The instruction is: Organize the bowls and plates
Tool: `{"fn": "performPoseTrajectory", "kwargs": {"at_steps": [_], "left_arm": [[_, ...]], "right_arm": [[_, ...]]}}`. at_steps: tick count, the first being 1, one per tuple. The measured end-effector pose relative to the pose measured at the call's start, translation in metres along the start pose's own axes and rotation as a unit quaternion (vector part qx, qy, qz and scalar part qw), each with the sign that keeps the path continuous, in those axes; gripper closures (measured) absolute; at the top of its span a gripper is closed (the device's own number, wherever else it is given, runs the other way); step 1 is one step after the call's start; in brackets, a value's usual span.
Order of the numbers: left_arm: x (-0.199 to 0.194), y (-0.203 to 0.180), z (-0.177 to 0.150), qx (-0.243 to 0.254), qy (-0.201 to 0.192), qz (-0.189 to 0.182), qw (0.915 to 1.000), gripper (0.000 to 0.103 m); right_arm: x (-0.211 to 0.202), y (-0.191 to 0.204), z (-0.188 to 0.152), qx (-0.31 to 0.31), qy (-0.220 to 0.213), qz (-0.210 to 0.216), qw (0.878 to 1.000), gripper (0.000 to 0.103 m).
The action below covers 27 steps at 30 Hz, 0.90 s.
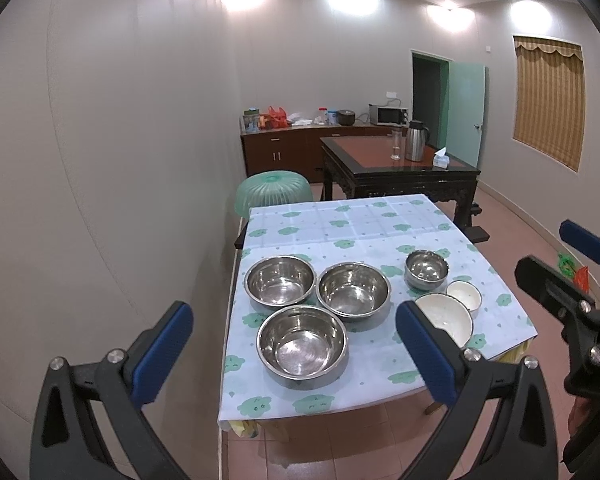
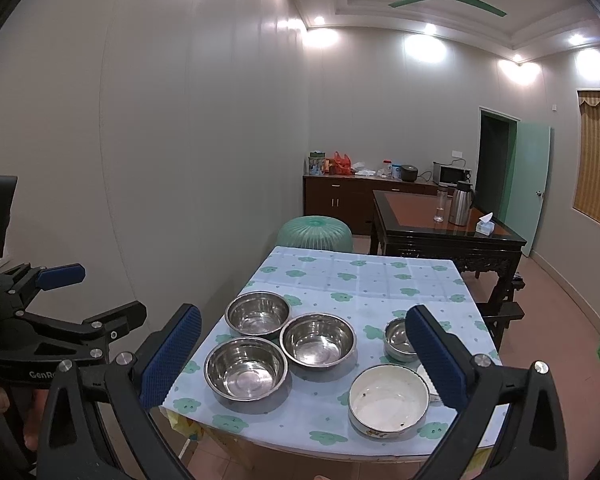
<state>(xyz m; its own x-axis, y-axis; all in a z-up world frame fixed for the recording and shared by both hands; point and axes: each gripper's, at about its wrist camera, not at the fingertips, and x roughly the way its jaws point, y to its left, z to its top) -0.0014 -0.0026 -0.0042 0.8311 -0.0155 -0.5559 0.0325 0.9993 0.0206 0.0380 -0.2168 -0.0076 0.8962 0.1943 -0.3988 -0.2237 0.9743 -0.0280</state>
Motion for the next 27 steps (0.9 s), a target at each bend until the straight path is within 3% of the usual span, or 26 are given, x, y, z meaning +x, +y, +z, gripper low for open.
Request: {"fn": "performPoseTrajectory", "kwargs": {"at_steps": [15,23,27], "left_arm": [[0.036,-0.003,-0.008,-0.012,0.025,-0.004,0.9996,0.0],[0.071,0.005,-0.009,-0.01,0.064,-0.005,0.9979,0.0],[0.109,0.02,-0.008,-0.014,0.093,0.003,0.9955,0.0]], "right_arm": [[0.015,-0.003,0.001,-0.003,0.017,0.011,1.0,0.0],[0.052,-0.002,-0.005,0.001,0.046,0.026,0.999,0.0],[0.083,-0.002,-0.005,0.008,0.062,0.035,0.997,0.0]]}}
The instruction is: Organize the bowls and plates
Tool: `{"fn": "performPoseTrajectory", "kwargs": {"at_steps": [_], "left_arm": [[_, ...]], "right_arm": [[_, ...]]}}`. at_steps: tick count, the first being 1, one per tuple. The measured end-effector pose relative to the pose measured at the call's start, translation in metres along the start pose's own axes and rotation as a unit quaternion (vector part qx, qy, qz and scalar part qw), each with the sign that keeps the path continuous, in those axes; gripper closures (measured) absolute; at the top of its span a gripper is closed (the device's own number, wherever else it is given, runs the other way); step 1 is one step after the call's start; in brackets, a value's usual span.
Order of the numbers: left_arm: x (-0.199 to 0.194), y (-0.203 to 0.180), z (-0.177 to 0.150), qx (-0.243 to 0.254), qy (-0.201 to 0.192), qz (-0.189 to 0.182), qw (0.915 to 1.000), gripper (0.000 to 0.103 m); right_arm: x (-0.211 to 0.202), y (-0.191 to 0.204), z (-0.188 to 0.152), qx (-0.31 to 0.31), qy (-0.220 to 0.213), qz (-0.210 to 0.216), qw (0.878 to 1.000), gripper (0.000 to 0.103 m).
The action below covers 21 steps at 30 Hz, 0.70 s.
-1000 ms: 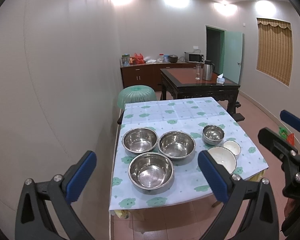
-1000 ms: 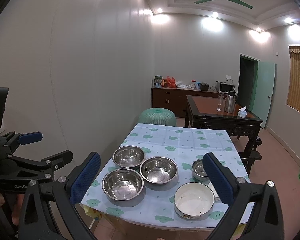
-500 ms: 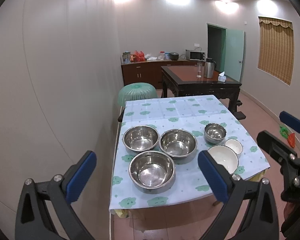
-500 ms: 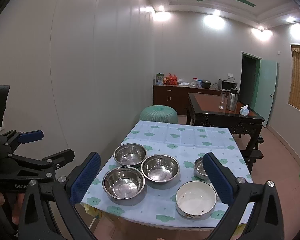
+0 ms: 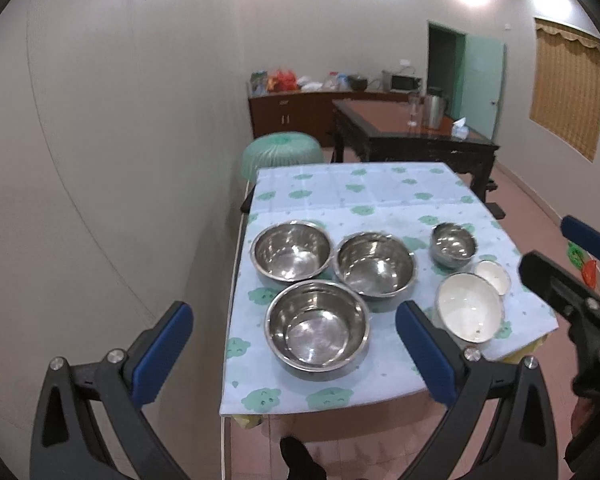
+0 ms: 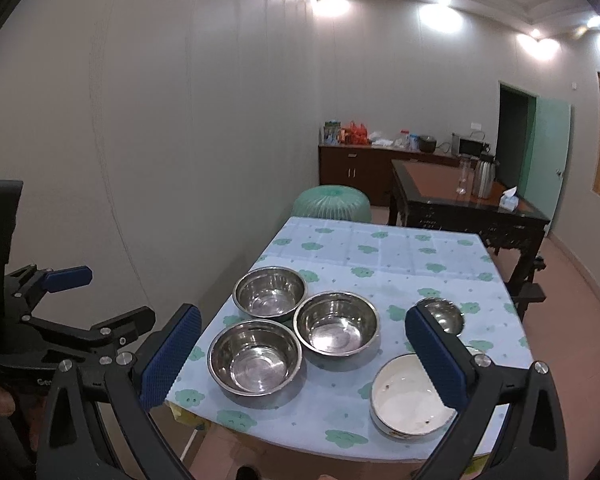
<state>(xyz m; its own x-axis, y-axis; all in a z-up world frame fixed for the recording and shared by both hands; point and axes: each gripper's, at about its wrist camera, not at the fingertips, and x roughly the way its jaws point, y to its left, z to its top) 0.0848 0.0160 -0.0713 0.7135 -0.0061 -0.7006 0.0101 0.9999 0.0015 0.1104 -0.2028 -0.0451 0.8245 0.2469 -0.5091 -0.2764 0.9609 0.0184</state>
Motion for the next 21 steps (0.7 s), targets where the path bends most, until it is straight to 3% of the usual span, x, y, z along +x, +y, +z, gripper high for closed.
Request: {"fn": "performPoseTrajectory", "kwargs": {"at_steps": [5,13,21], "left_arm": [[0.059,0.016,0.021,-0.009,0.007,-0.016,0.9998,0.0],[0.154,0.061,0.059,-0.023,0.064,-0.037,0.997,0.0],[0.224,0.086,0.072,-0.044,0.099,-0.029,0.9937,0.0]], "right_arm": [[0.053,0.002,0.007,-0.002,0.026,-0.002,1.0,0.0],[0.161,0.013,0.035,-0.011,0.094,-0.017,0.995,0.0],[0.245,0.014,0.041,-0.011,0.145,-0.01,0.989,0.0]]}}
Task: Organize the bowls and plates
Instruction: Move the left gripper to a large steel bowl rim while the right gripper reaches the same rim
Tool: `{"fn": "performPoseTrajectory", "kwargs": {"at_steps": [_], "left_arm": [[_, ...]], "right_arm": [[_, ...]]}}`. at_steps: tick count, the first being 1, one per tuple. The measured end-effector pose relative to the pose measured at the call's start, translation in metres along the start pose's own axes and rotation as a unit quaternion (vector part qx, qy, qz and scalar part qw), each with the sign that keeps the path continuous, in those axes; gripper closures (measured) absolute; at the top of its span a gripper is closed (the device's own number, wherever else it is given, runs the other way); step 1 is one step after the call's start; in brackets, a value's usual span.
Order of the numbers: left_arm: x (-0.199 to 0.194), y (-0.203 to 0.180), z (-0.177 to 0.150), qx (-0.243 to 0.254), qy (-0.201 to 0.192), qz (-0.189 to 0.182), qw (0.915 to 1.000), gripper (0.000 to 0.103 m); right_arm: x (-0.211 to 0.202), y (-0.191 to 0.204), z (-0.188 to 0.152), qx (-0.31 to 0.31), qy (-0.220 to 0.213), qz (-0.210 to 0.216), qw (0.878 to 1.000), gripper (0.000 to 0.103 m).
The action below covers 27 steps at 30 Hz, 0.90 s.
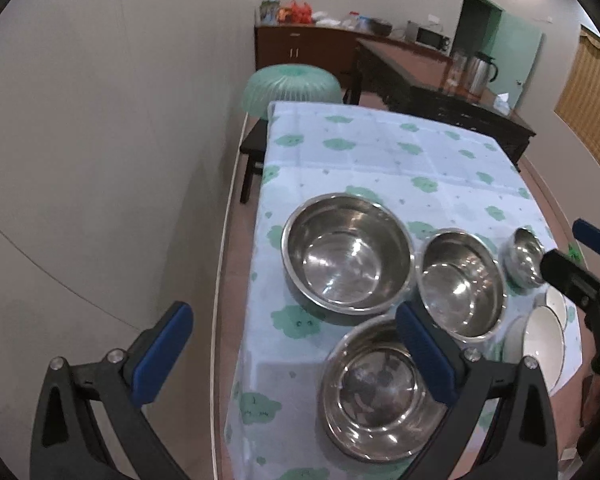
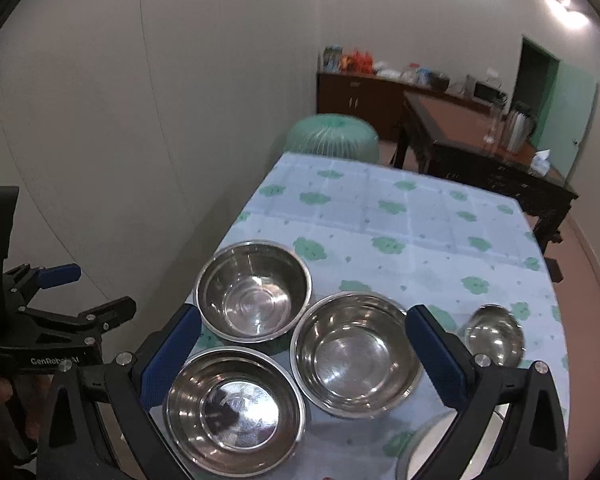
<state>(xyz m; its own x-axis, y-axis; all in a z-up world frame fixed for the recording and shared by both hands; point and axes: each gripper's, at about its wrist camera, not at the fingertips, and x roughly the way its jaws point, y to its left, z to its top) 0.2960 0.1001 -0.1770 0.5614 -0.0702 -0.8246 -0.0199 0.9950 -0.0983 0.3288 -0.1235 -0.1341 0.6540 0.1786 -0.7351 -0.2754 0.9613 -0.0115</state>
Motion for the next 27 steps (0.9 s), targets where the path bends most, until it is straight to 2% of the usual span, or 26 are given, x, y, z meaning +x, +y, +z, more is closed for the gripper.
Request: {"fn": "performPoseTrajectory", "kwargs": {"at_steps": [6,8,10,13,17,20,23,26,27], "left_arm": [[0.04,0.009,0.015,-0.008,0.026,0.049,0.9984,0.0],[0.056,0.012,0.021,-0.026,0.032,0.045,0.9981,0.0],[0.068,0.019,0.023,-0.029,0.047,0.061,0.9966,0.0],[0.09,0.023,0.027,-0.041,0.064,0.062,0.9952,0.0],[0.108,0.035,0.028,-0.037,0.086,0.08,0.9924,0.0],[0.123,0.039,0.029,-0.045,0.097,0.075,0.9915,0.0],[0.138,0.043,0.029,-0.053,0.11,0.074,0.9898,0.002],[0.15,0.045,0.028,-0.062,0.12,0.071,0.9883,0.004],[0.153,0.045,0.029,-0.062,0.122,0.072,0.988,0.005]], "right_arm": [[0.065,-0.008,0.014,-0.016,0.037,0.023,0.999,0.001],[0.087,-0.011,0.018,-0.023,0.053,0.03,0.998,0.001],[0.108,-0.012,0.022,-0.034,0.066,0.04,0.996,0.001],[0.14,-0.014,0.027,-0.049,0.086,0.047,0.994,0.001],[0.18,-0.018,0.029,-0.052,0.112,0.052,0.991,0.001],[0.205,-0.017,0.03,-0.057,0.129,0.053,0.989,0.001],[0.223,-0.02,0.032,-0.063,0.141,0.061,0.986,0.005],[0.238,-0.023,0.031,-0.066,0.158,0.07,0.983,0.018],[0.242,-0.025,0.03,-0.066,0.163,0.074,0.982,0.02]]}}
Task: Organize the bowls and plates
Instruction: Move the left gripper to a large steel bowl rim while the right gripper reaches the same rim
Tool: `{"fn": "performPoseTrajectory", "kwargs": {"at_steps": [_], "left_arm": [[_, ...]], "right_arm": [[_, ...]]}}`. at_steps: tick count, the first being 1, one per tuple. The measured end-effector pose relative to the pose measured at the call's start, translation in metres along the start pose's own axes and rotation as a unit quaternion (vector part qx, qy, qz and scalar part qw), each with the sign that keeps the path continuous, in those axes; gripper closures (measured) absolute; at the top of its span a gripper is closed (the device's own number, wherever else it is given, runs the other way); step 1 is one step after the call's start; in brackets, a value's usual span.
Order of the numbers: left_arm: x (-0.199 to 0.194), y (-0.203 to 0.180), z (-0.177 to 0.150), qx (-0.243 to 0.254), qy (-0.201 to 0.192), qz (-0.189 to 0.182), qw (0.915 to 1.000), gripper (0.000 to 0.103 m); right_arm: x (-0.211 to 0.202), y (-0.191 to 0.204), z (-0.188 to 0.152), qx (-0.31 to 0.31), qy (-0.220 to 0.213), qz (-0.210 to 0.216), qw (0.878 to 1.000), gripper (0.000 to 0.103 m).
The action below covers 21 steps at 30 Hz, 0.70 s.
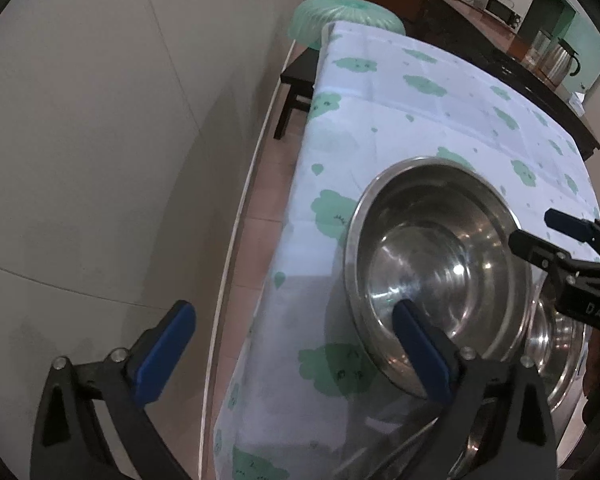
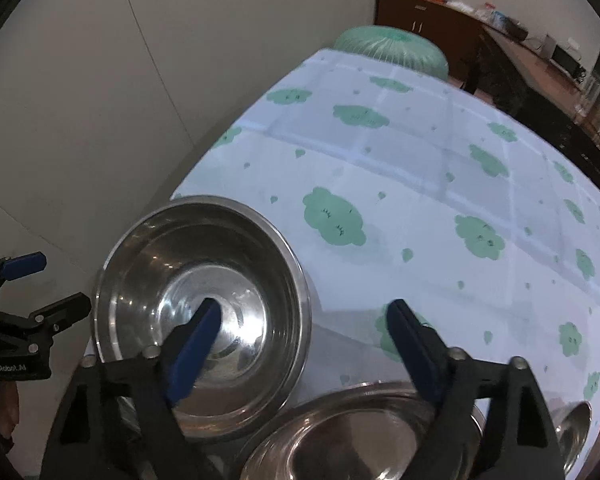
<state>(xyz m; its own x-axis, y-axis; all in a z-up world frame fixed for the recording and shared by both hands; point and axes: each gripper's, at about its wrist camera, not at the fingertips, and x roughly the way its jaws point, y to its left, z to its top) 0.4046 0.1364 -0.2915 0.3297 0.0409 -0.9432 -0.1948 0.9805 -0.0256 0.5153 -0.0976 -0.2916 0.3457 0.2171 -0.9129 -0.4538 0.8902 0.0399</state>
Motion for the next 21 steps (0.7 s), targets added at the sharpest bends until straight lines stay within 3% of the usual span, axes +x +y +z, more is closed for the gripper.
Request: {"fn": "performPoseTrajectory", "kwargs": {"at_steps": [4,9,11,14,16,18,21], "left_arm": [[0.011,-0.004,0.003,-0.001,0.01,-0.012,0.9999,0.019],[0.02,-0.011,0.005,0.002,0.026,-0.022,0.9994,0.032],[0.022,-0.014,0.004,0.008,0.029,-0.029,0.9991,0.039],[0.025,-0.018,0.003,0.014,0.036,-0.033,0.9987,0.052],[0.028,-0.019,0.002,0.014,0.041,-0.036,0.9984,0.059],[0.03,-0.022,0.001,0.016,0.049,-0.039,0.9979,0.062],[0.032,-0.025,-0.002,0.019,0.052,-0.04,0.9977,0.066]], "right_arm": [[0.011,-0.006,0.001,-0.006,0.012,0.014,1.0,0.023],[0.023,-0.008,0.003,-0.011,0.028,0.023,0.999,0.042],[0.024,-0.008,0.004,-0.014,0.028,0.029,0.999,0.045],[0.028,-0.009,0.003,-0.016,0.037,0.034,0.999,0.059],[0.029,-0.008,0.002,-0.019,0.042,0.039,0.998,0.061],[0.03,-0.007,0.001,-0.024,0.046,0.046,0.998,0.069],[0.033,-0.006,-0.001,-0.027,0.055,0.047,0.997,0.07]]}}
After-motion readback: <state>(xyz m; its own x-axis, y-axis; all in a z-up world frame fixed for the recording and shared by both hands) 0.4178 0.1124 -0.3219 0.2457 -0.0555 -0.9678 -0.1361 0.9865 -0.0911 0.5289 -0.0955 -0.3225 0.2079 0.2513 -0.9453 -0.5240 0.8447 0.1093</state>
